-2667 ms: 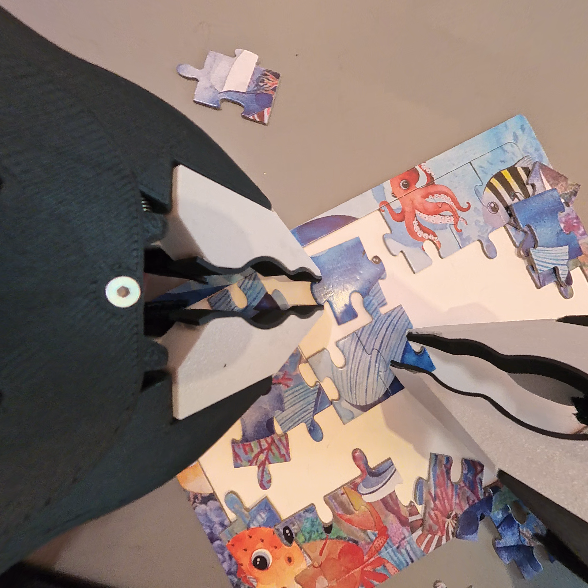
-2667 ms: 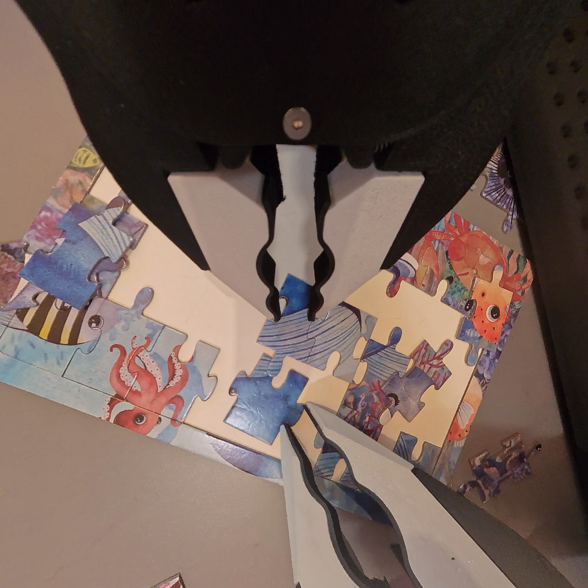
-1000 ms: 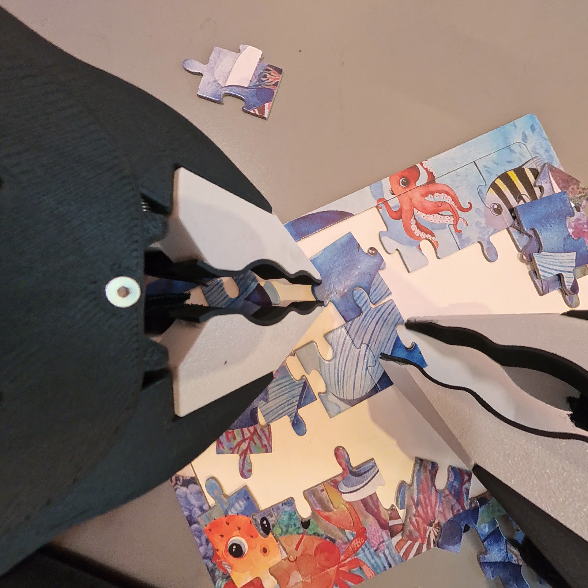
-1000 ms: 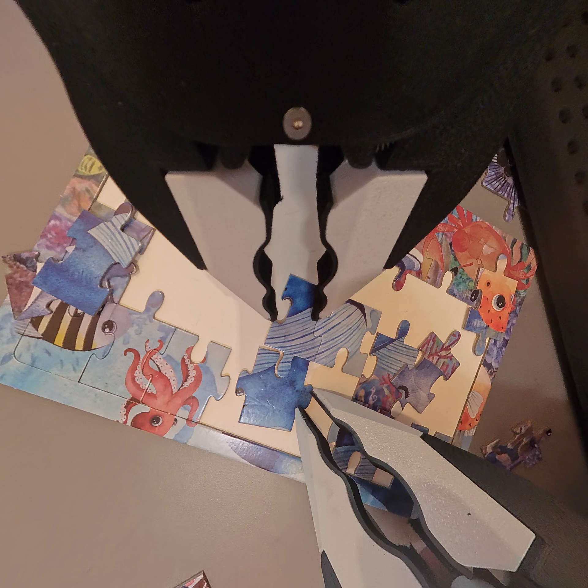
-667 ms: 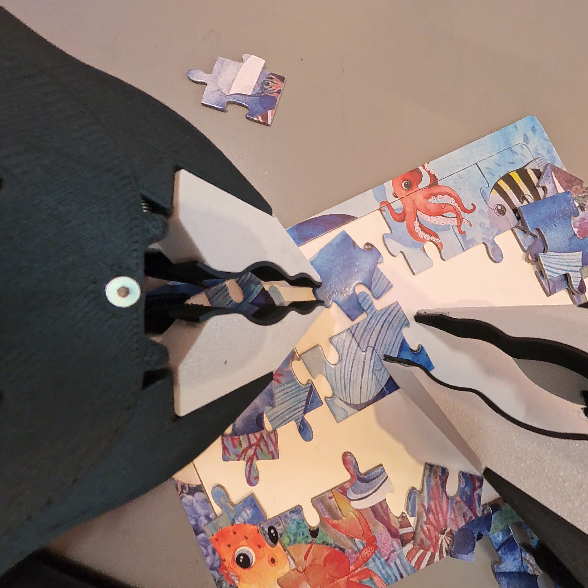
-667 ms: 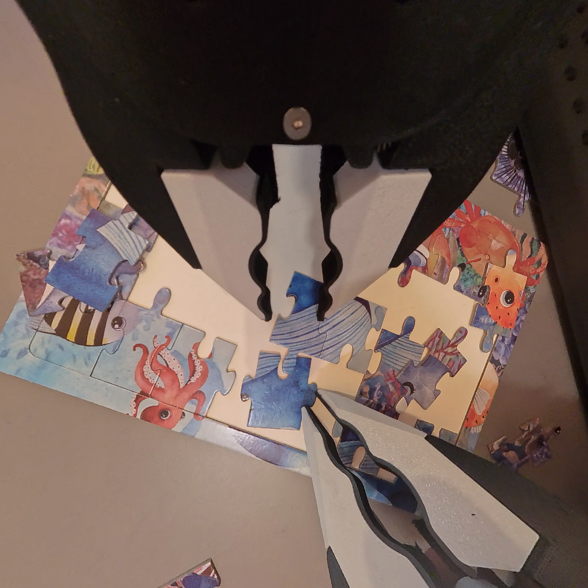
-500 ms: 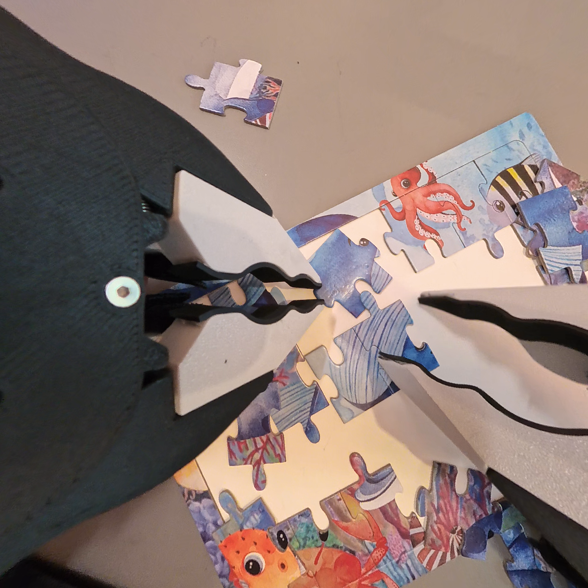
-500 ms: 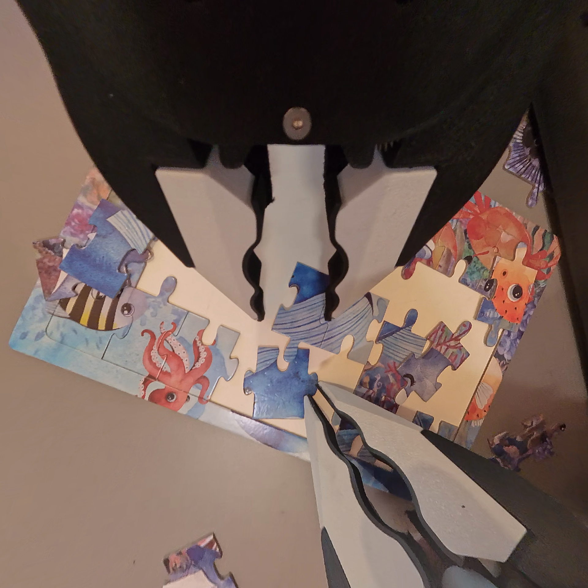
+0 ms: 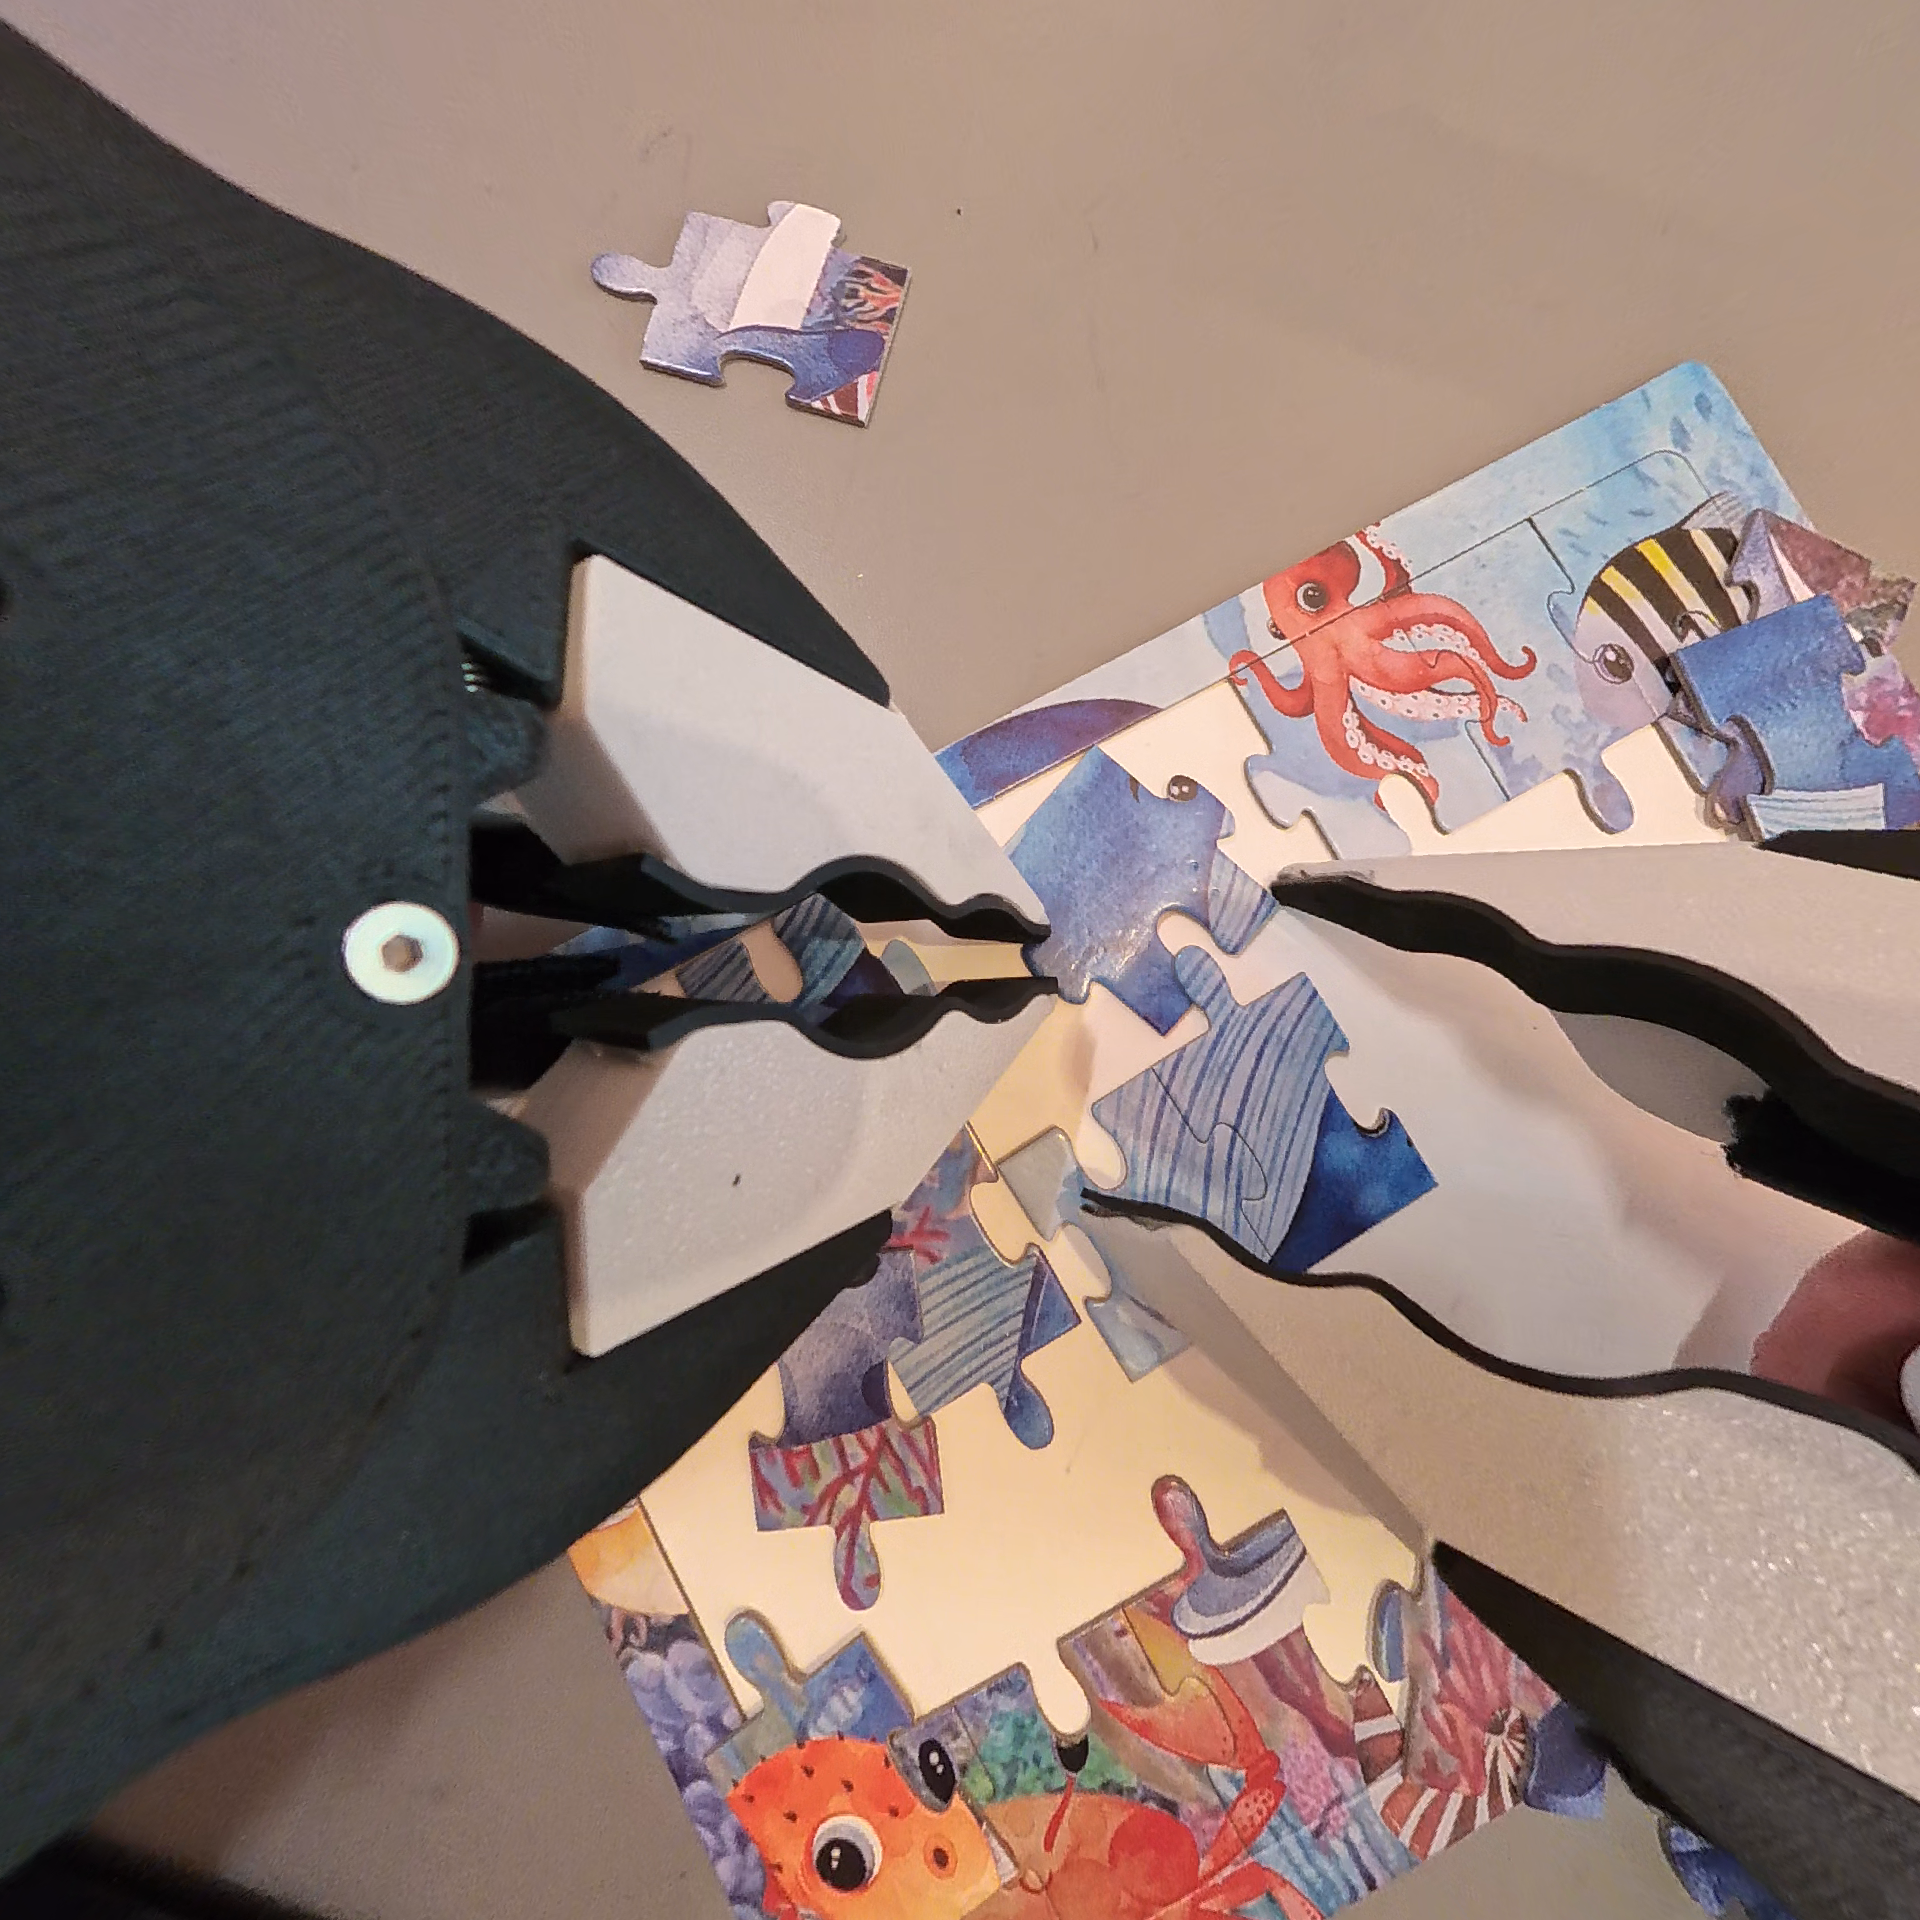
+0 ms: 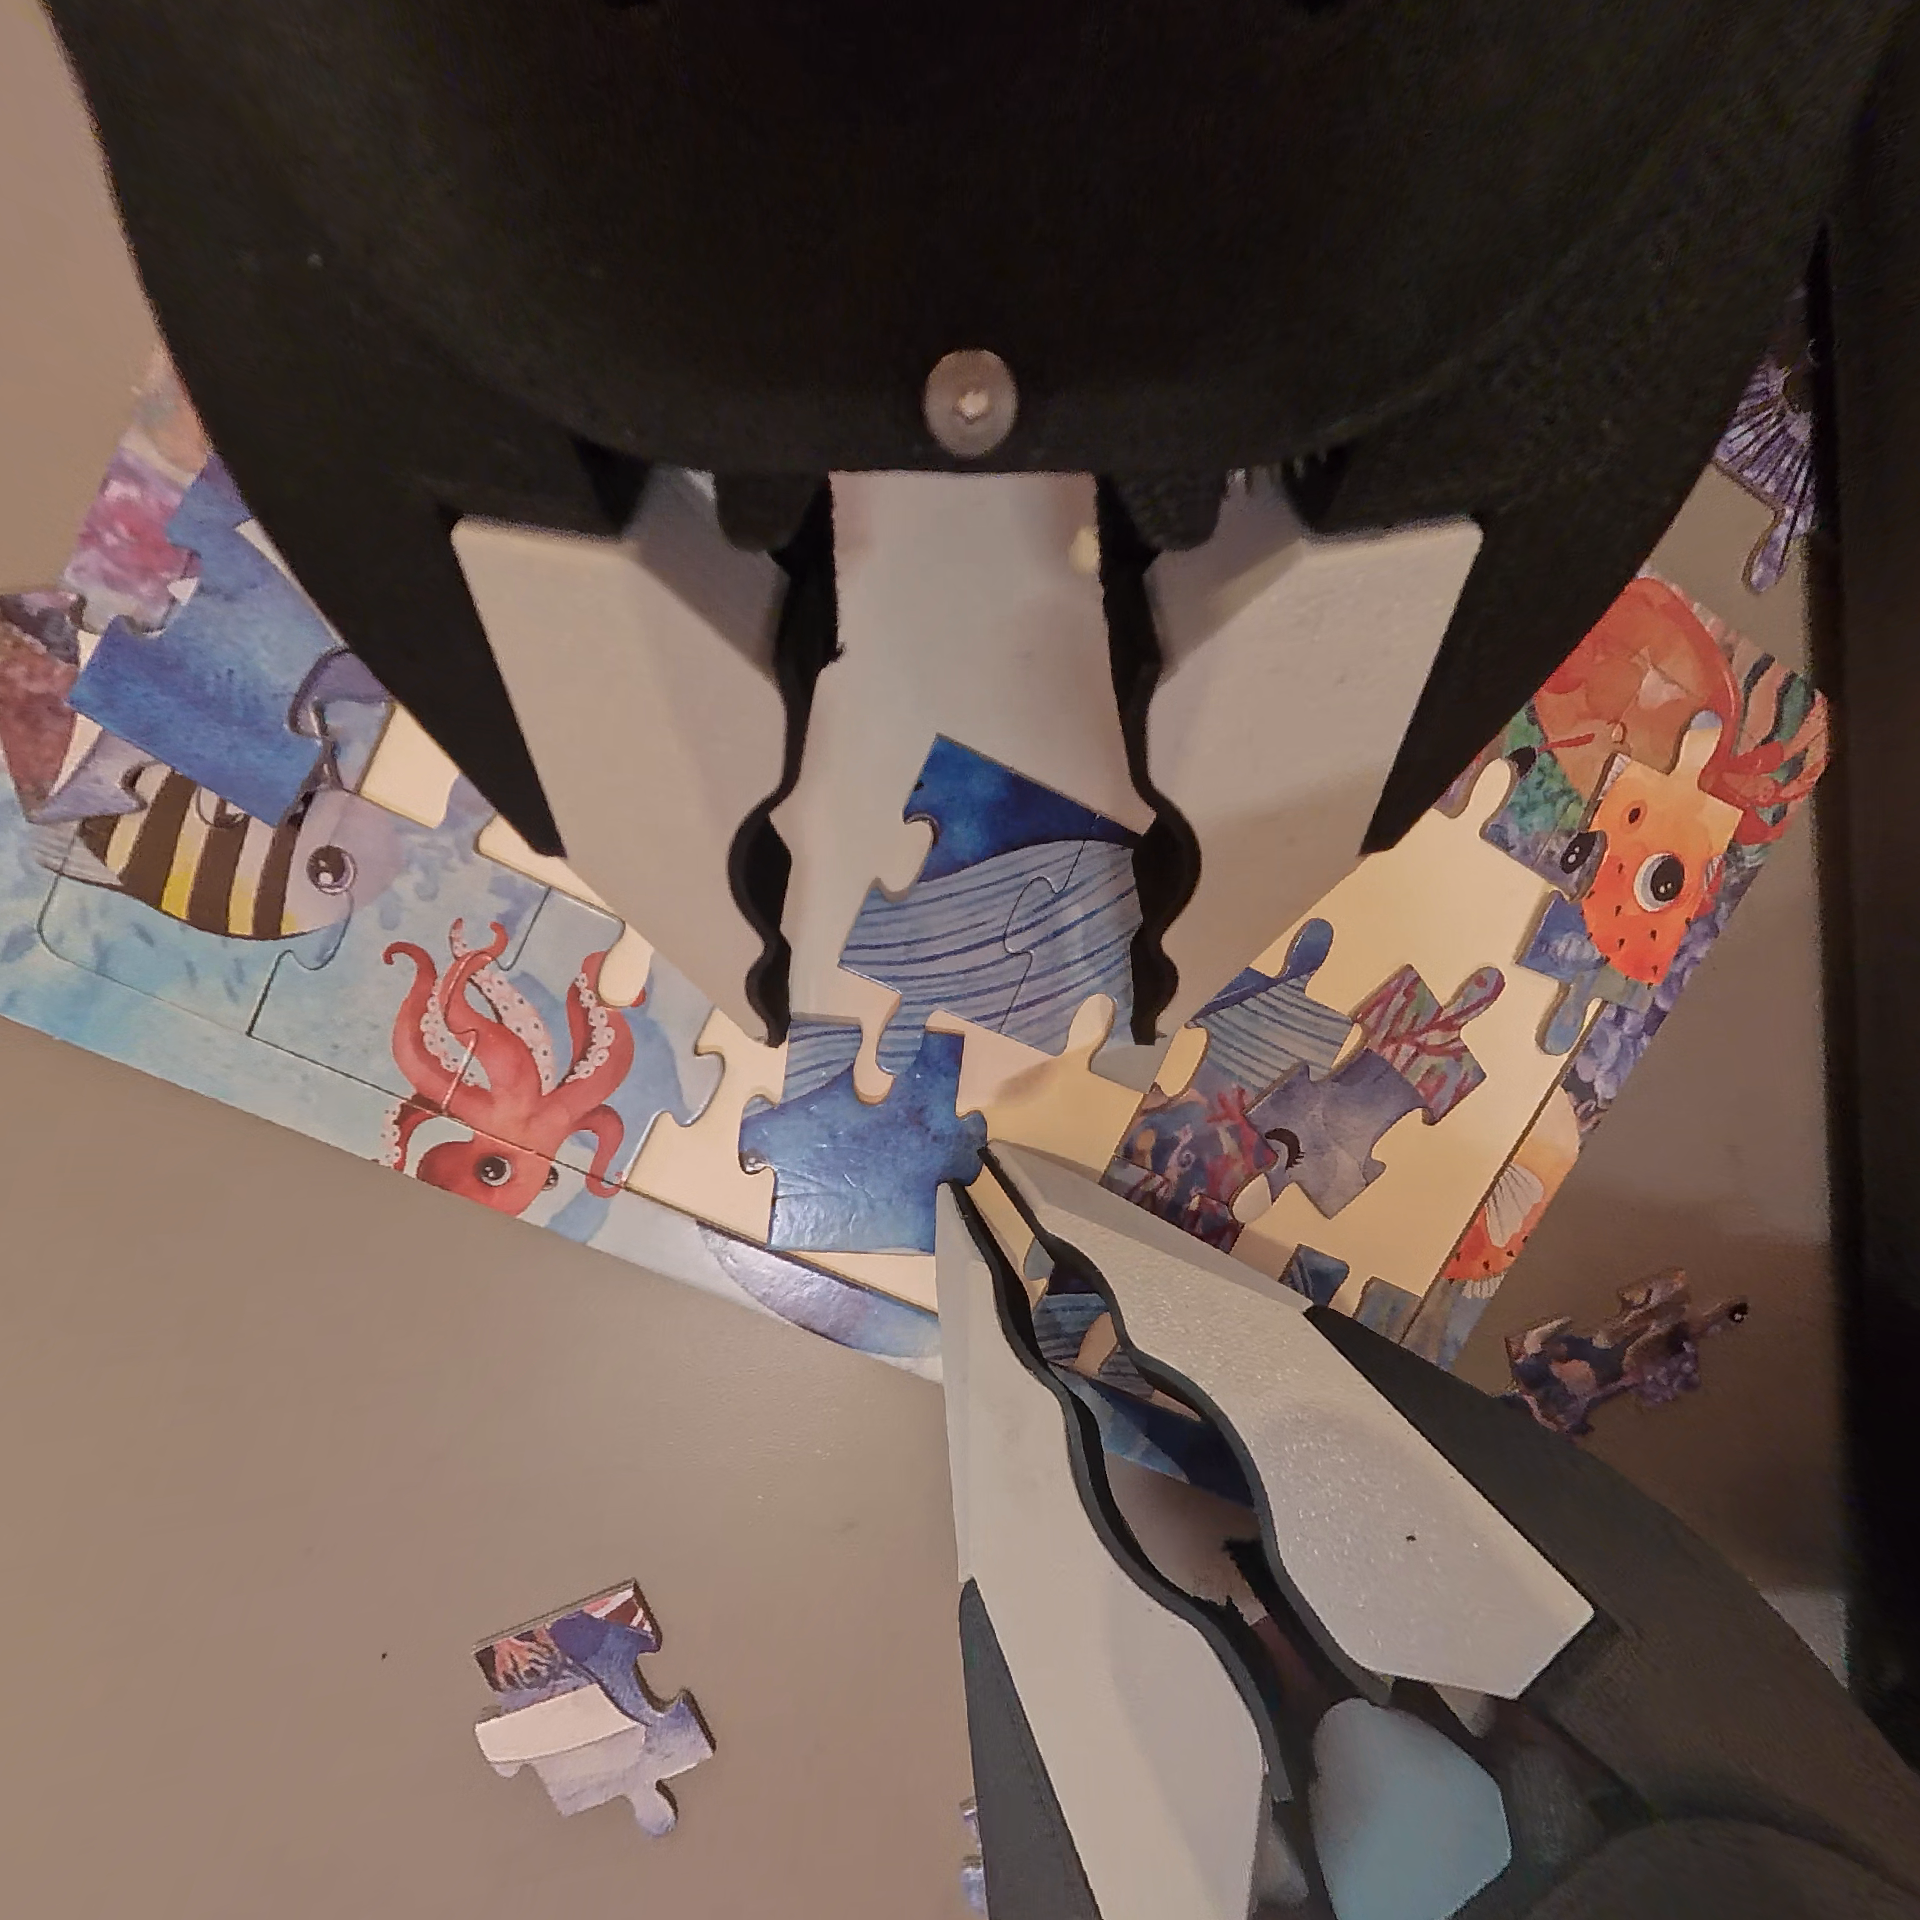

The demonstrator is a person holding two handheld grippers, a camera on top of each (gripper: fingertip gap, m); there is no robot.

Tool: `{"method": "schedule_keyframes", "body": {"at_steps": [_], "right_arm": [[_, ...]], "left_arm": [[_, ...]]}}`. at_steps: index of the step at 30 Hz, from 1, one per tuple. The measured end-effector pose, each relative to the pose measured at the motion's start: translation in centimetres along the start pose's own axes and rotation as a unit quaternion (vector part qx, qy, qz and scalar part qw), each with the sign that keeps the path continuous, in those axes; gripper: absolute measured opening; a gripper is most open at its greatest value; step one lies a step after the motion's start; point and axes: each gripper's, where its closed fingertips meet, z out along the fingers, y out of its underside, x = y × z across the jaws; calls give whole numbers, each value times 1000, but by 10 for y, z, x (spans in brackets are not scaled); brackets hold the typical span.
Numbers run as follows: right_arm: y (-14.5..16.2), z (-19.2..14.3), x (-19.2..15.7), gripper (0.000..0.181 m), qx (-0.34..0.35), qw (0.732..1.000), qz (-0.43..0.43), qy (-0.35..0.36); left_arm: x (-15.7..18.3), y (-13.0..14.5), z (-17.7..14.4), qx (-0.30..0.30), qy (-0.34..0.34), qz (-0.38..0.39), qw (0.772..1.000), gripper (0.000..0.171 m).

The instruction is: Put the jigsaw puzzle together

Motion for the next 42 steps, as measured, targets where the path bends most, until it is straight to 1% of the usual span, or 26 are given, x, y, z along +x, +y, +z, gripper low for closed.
{"method": "schedule_keyframes", "body": {"at_steps": [4, 7, 14, 22, 26, 30, 34, 42], "right_arm": [[1, 0, -1, 63, -5, 1000, -4, 1], [3, -2, -1, 57, -15, 1000, -7, 3], [7, -4, -2, 51, -30, 999, -11, 5], [8, -5, -3, 49, -37, 999, -9, 5], [8, -8, 0, 48, -33, 999, -1, 4], [-2, -22, 12, 48, 8, 999, 37, 8], [-5, -31, 25, 39, 31, 997, 71, 16], [2, -20, 17, 25, 0, 999, 53, 14]], "left_arm": [[0, 0, 0, 1, 1, -1, 1000, 5], [0, 0, 0, 1, 1, -1, 1000, 5], [-1, 0, 0, 2, 0, -1, 1000, 5], [-2, 0, 0, 2, -2, -1, 1000, 4], [-3, 0, 0, 2, -7, -1, 1000, 3], [-4, 1, 0, 3, -8, 0, 1000, 1], [-4, 1, 0, 3, -7, -1, 1000, 1], [-3, 0, 1, 5, -5, -2, 1000, 0]]}}
